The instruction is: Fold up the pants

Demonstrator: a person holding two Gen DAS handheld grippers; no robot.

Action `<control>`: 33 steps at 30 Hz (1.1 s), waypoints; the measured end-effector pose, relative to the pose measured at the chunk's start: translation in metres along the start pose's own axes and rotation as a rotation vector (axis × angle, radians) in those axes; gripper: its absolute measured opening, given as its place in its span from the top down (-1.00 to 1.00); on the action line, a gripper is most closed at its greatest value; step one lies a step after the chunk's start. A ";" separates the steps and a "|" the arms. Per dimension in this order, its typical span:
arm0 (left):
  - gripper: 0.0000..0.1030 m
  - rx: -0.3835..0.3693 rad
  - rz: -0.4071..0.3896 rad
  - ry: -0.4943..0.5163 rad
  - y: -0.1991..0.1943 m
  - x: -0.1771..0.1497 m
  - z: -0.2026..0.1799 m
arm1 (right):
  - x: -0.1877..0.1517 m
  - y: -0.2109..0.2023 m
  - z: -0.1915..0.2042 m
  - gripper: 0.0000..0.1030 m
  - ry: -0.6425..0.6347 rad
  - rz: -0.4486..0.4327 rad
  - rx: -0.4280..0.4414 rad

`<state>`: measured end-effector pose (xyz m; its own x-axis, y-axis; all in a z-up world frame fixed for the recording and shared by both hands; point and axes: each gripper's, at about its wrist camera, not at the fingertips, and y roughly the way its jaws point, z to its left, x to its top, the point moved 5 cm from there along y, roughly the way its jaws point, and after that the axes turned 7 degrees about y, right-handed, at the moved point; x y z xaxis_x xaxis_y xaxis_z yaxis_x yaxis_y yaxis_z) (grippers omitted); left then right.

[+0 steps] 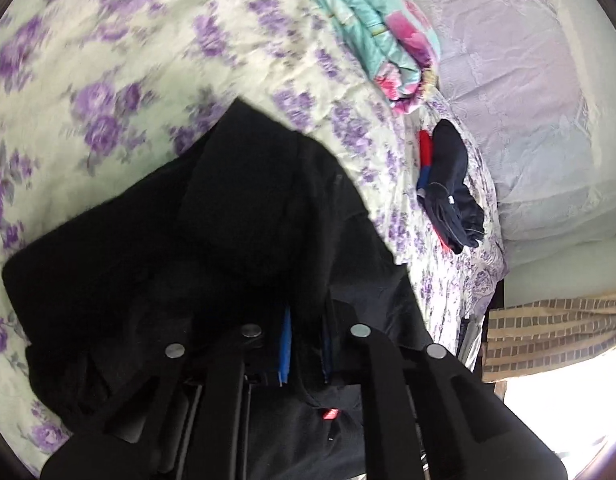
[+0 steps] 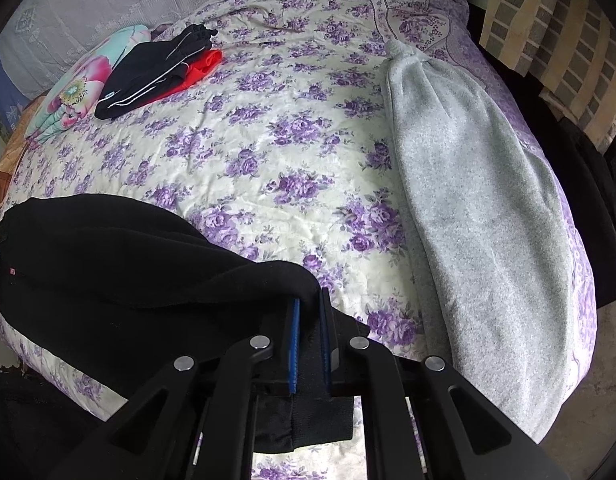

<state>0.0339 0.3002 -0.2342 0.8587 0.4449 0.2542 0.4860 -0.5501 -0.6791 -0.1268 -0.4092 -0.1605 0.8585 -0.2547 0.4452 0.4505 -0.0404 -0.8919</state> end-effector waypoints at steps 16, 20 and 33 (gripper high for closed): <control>0.85 0.088 -0.060 0.046 -0.104 -0.009 0.021 | -0.041 -0.050 0.004 0.83 -0.004 -0.095 0.158; 0.85 0.146 0.010 0.047 -0.092 -0.031 0.040 | -0.077 -0.015 0.001 0.83 0.014 -0.001 0.124; 0.85 0.202 0.055 0.109 -0.101 -0.054 0.053 | -0.077 -0.053 -0.017 0.77 -0.018 -0.132 0.065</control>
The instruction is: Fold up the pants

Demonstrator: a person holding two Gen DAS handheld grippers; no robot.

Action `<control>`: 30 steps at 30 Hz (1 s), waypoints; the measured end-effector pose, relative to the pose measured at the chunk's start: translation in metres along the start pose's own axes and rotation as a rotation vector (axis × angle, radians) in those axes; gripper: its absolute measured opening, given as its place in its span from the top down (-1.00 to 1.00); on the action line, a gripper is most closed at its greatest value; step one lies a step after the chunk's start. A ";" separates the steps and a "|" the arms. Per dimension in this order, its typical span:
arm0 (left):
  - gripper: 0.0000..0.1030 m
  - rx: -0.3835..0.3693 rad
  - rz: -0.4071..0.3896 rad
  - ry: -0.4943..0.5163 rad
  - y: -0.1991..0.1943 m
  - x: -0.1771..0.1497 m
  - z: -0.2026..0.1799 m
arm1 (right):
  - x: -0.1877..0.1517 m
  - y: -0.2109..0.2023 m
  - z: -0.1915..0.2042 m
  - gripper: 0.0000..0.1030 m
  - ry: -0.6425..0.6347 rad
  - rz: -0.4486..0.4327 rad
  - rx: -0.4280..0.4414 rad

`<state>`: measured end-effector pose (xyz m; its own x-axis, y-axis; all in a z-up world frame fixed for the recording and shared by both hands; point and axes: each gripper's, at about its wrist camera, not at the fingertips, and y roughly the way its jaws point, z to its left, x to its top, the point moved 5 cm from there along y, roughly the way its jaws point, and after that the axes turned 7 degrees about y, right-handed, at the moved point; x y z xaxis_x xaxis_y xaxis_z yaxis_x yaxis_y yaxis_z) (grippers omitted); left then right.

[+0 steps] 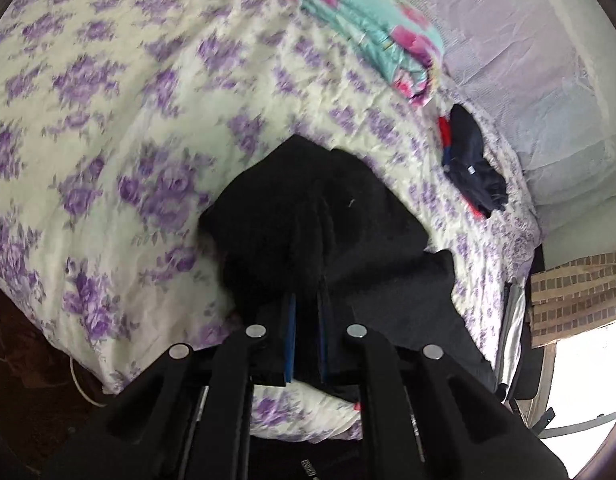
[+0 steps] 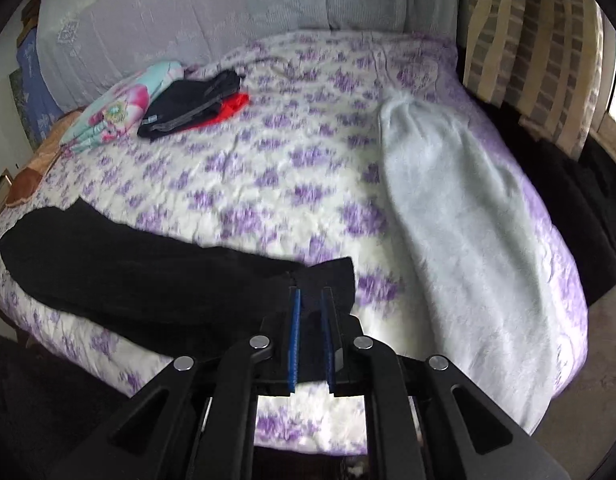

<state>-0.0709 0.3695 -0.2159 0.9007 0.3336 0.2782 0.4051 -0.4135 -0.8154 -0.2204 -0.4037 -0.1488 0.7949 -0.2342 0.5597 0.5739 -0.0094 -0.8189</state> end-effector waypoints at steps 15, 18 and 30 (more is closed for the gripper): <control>0.35 0.193 0.055 0.290 -0.041 -0.015 -0.024 | -0.061 0.044 -0.035 -0.45 0.638 0.029 0.176; -0.09 0.139 0.042 0.350 -0.027 -0.008 -0.067 | -0.073 0.044 -0.039 -0.38 0.702 -0.018 0.243; -0.10 0.039 0.228 0.575 0.063 -0.023 -0.186 | -0.107 0.056 -0.070 0.40 0.891 -0.148 0.328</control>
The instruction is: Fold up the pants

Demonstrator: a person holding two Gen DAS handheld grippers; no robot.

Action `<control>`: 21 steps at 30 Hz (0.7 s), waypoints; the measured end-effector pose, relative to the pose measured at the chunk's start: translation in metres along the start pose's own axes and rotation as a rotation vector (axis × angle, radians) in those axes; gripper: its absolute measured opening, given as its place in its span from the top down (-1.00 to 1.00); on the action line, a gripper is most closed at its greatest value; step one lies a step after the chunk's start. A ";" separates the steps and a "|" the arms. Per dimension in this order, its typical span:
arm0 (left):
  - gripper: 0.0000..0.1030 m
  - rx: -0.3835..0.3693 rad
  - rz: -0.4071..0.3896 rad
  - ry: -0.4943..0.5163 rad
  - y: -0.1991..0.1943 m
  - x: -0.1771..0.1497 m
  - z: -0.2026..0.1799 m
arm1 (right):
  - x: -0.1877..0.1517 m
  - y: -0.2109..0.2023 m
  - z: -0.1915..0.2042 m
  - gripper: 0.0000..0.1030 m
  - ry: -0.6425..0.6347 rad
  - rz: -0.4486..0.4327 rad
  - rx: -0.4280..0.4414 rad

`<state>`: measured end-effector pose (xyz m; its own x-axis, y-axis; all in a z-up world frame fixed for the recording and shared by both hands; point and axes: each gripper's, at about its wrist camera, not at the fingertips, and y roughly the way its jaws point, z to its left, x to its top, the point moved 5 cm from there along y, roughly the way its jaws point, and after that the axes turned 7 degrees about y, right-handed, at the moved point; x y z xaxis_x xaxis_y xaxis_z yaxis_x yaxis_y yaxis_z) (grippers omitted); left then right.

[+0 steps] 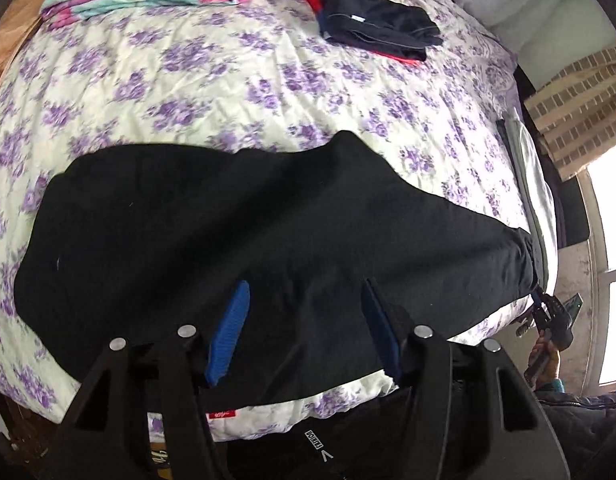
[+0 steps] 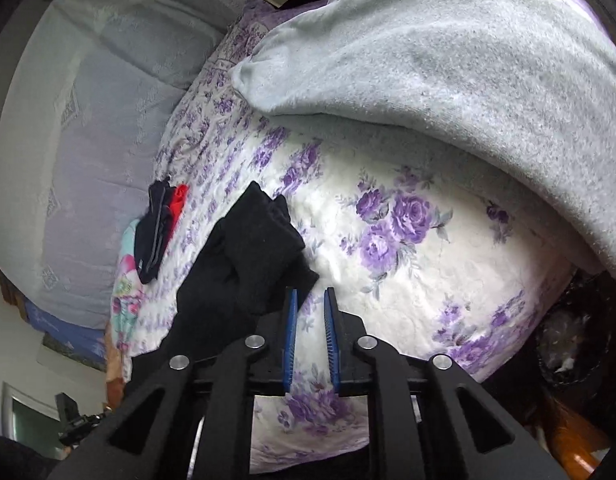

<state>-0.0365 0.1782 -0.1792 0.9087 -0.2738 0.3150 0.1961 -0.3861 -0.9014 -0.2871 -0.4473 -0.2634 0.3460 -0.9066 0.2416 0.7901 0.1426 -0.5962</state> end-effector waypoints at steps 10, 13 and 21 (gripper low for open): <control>-0.12 -0.017 0.048 0.027 0.028 0.015 -0.030 | 0.004 0.034 0.028 0.86 -0.150 0.030 -0.088; -0.12 -0.006 0.056 0.034 0.034 0.013 -0.034 | 0.018 0.026 0.052 0.87 -0.218 0.019 -0.090; -0.15 0.013 0.067 0.003 0.043 0.005 -0.023 | 0.076 0.000 0.003 0.86 -0.124 -0.005 -0.225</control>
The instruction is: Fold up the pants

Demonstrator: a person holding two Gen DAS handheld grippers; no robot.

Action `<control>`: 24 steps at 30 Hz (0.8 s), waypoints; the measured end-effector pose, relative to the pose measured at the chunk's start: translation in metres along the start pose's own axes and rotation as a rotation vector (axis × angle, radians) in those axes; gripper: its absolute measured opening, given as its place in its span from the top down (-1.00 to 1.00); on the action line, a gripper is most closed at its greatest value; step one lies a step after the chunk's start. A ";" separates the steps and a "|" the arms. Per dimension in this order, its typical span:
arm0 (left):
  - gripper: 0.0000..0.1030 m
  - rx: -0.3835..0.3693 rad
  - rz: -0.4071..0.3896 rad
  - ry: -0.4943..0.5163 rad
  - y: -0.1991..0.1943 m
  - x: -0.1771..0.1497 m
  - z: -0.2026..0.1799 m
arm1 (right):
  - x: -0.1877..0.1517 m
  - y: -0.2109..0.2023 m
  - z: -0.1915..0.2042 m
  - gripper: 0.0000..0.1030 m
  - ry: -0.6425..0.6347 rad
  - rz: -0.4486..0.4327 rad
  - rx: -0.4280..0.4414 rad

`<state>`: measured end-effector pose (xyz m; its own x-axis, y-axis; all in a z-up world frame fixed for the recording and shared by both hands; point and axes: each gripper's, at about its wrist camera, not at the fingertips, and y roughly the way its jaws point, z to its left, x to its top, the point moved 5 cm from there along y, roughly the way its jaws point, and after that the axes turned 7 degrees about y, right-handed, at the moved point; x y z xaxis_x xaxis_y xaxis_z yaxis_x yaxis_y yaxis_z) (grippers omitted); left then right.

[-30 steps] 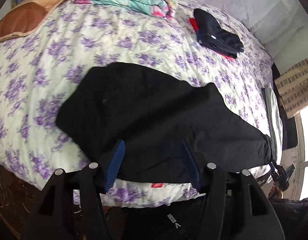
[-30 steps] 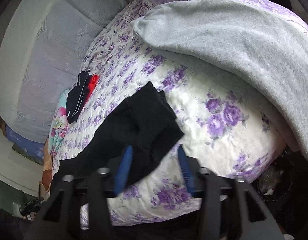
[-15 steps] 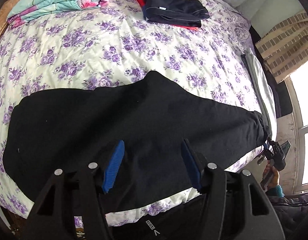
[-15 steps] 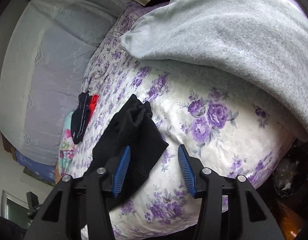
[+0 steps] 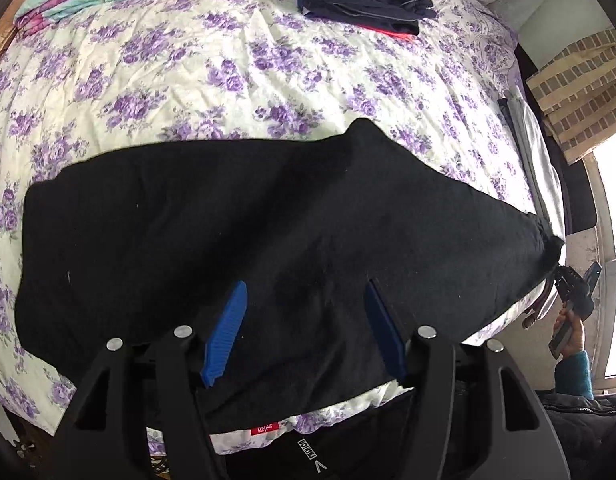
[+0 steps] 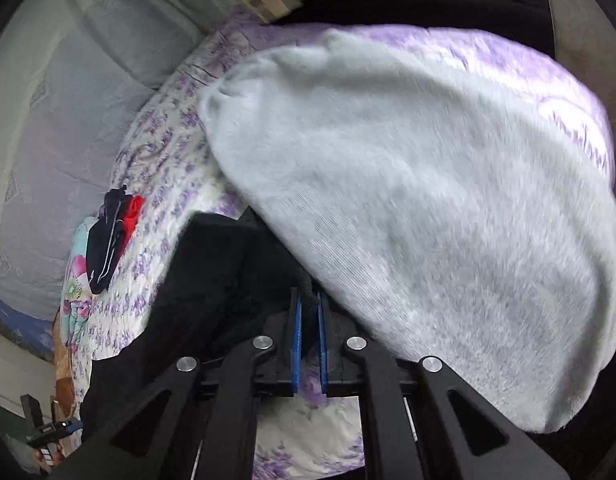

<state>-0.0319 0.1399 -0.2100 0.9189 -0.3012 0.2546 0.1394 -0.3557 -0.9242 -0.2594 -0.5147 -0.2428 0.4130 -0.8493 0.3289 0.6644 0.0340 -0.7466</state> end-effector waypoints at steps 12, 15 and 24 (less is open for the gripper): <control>-0.16 0.029 0.041 -0.031 0.012 -0.012 0.005 | -0.034 -0.036 -0.017 -0.48 0.124 -0.046 0.213; -0.16 0.028 0.041 -0.019 0.011 -0.008 0.000 | -0.036 -0.026 -0.008 -0.48 0.088 -0.053 0.213; -0.18 0.046 0.006 -0.058 -0.002 -0.016 0.007 | -0.029 0.005 0.031 -0.62 0.037 -0.029 0.276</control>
<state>-0.0445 0.1520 -0.2145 0.9393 -0.2513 0.2337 0.1498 -0.3122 -0.9381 -0.2488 -0.4732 -0.2383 0.3713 -0.8707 0.3224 0.8222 0.1471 -0.5498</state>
